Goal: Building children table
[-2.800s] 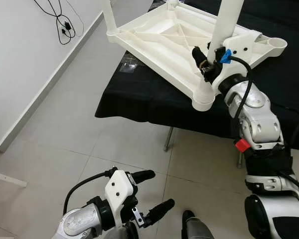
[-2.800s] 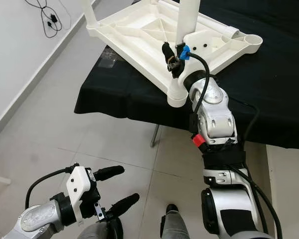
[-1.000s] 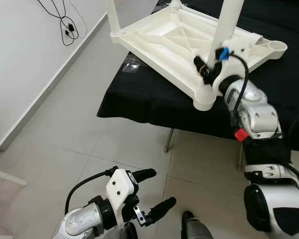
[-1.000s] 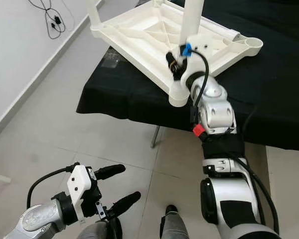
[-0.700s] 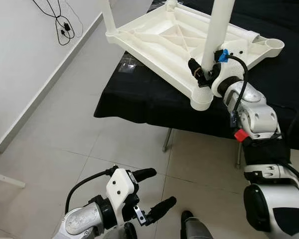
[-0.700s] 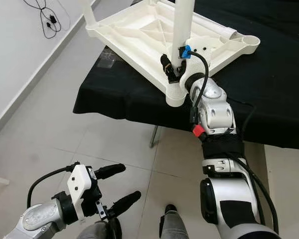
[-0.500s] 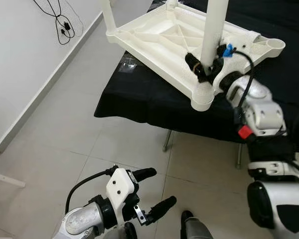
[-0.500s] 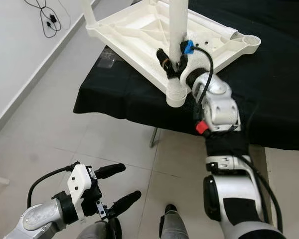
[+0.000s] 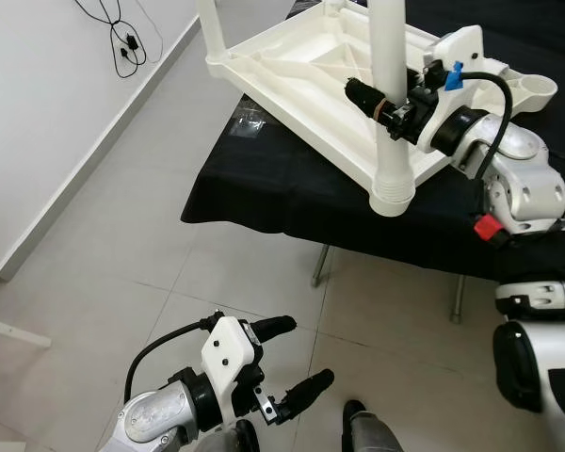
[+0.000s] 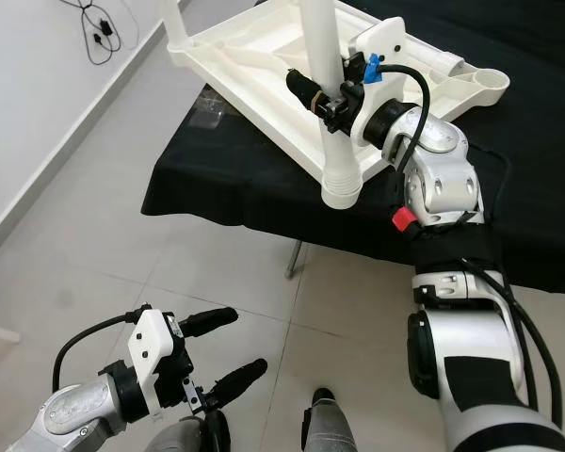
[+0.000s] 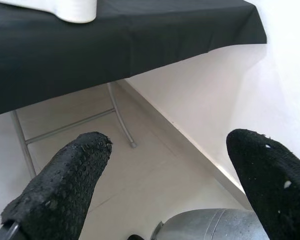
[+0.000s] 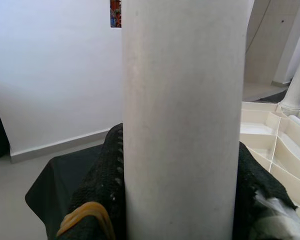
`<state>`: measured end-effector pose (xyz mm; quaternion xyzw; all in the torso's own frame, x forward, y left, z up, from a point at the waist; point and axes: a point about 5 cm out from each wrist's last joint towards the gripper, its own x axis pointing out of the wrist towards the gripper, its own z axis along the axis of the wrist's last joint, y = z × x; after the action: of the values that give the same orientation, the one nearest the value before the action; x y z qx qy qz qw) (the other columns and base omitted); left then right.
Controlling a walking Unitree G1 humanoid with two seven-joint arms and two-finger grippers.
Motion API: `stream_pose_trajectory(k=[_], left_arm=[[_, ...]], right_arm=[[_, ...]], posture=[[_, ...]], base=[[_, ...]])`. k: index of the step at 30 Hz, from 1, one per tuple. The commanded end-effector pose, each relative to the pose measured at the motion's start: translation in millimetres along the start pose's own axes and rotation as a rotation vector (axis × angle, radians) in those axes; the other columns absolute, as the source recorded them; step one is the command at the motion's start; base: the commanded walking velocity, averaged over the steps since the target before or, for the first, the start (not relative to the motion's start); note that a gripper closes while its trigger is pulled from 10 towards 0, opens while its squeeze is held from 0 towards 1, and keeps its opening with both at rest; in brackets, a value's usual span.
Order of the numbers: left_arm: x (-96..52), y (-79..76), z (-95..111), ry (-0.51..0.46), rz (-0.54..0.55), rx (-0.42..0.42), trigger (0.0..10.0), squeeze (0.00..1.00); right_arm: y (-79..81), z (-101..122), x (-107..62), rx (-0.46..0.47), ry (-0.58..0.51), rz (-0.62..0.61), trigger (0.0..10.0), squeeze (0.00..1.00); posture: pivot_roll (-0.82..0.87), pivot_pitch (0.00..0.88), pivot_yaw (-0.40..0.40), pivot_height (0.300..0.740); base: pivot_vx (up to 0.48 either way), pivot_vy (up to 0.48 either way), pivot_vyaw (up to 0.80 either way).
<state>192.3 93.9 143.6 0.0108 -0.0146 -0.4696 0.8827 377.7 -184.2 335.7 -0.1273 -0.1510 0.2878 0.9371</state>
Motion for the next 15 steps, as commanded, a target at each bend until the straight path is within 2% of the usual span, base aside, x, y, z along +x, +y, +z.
stream_pose_trajectory(k=[1, 9, 11, 13, 14, 15], left_arm=[[-2.8, -1.3, -6.1, 0.021, 0.008, -0.015, 10.0, 0.00], [-2.6, -1.2, -6.0, 0.021, 0.008, -0.016, 10.0, 0.00], [-2.4, -1.1, -6.0, 0.021, 0.008, -0.017, 10.0, 0.00], [-2.6, -0.7, -5.8, 0.021, 0.008, -0.018, 10.0, 0.00], [-2.6, -0.7, -5.8, 0.021, 0.008, -0.018, 10.0, 0.00], [-3.0, -0.5, -5.8, 0.021, 0.009, -0.018, 10.0, 0.00]], right_arm=[[-4.3, 7.6, 0.1, -0.047, -0.018, -0.015, 0.0, 0.00], [-10.6, 10.0, -3.0, -0.023, -0.038, -0.052, 0.0, 0.00], [-14.1, 7.4, -6.2, 0.008, -0.039, -0.069, 0.0, 0.00], [-28.1, -3.0, -20.7, 0.093, -0.053, -0.172, 0.0, 0.00], [-28.1, -3.0, -20.7, 0.093, -0.053, -0.172, 0.0, 0.00], [-32.9, -8.8, -28.5, 0.130, -0.061, -0.220, 0.0, 0.00]], posture=[[-0.01, 0.269, 0.063, 0.740], [-0.01, 0.273, 0.062, 0.740], [-0.01, 0.270, 0.061, 0.740], [-0.01, 0.273, 0.063, 0.740], [-0.01, 0.273, 0.063, 0.740], [-0.01, 0.276, 0.065, 0.740]], base=[[0.000, 0.000, 0.00], [0.000, 0.000, 0.00], [0.000, 0.000, 0.00], [0.000, 0.000, 0.00], [0.000, 0.000, 0.00], [0.000, 0.000, 0.00]])
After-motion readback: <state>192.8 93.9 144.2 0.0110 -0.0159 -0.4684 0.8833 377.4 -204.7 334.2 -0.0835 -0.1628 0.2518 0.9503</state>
